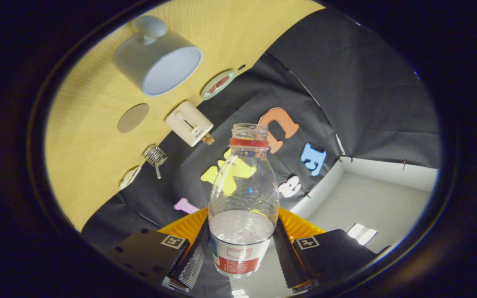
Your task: Take the bottle from table, then pour the juice into the cup, finally place the bottle on the coaster
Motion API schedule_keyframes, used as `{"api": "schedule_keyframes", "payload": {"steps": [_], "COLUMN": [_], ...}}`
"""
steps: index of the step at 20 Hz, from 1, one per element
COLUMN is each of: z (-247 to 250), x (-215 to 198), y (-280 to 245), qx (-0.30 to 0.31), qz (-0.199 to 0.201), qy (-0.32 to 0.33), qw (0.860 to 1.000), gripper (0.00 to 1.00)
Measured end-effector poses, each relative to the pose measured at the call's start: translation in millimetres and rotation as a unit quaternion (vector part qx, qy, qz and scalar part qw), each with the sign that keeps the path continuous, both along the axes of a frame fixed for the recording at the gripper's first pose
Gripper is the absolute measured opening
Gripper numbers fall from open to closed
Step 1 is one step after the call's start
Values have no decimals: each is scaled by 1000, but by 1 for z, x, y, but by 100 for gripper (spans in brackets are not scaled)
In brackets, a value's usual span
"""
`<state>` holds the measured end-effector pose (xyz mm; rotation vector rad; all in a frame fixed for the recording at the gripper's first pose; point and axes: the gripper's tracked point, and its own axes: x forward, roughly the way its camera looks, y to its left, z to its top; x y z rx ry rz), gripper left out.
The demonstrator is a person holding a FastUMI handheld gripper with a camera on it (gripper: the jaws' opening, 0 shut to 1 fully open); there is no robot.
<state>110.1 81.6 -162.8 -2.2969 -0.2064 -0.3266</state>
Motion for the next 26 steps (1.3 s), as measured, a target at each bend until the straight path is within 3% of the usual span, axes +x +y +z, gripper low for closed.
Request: {"api": "schedule_keyframes", "payload": {"steps": [5, 13, 19, 23, 26], "z": [15, 30, 35, 29, 34], "x": [-8, -15, -15, -6, -6], "y": [-2, -9, -13, -27, -25], "qx": [119, 283, 426, 536, 595], "qz": [38, 79, 101, 99, 121], "qy": [-14, -17, 5, 27, 31], "qw": [992, 956, 899, 838, 794], "gripper": [81, 81, 81, 81, 82]}}
